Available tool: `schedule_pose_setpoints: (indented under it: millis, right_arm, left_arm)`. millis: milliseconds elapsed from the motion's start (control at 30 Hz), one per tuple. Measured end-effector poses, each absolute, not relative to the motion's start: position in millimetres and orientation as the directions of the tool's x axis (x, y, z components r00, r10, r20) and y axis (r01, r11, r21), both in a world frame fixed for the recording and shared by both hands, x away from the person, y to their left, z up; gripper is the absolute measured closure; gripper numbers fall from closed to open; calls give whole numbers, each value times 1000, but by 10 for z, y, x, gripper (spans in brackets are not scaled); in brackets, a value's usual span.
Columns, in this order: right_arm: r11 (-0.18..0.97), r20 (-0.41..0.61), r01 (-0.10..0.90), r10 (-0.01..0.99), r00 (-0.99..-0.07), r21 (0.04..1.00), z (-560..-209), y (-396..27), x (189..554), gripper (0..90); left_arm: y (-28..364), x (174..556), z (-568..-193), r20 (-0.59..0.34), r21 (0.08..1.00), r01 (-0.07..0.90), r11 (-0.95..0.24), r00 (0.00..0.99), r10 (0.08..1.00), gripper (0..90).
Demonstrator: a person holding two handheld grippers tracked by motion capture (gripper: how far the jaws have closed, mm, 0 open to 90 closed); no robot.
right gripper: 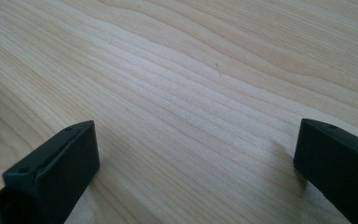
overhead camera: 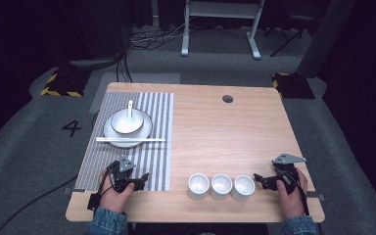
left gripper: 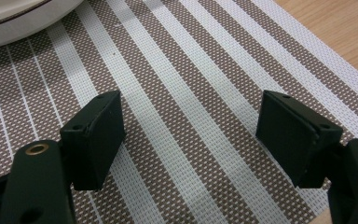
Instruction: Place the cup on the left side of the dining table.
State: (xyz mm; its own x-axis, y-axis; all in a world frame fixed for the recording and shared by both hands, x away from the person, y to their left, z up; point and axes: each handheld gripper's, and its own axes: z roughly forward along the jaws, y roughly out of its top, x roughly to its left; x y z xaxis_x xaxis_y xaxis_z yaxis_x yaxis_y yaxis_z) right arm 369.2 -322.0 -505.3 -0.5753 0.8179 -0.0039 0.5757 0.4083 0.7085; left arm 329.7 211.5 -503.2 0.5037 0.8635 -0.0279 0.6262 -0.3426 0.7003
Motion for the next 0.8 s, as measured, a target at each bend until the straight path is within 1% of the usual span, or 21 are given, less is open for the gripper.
schedule_pose_setpoints:
  millis: [800]
  right_arm:
    - [409, -4, 575, 818, -576, 709, -5053, -3220, 3692, 1]
  left_arm:
    - [2111, 3298, -5031, -29, 701, 628, -338, 499, 866, 235]
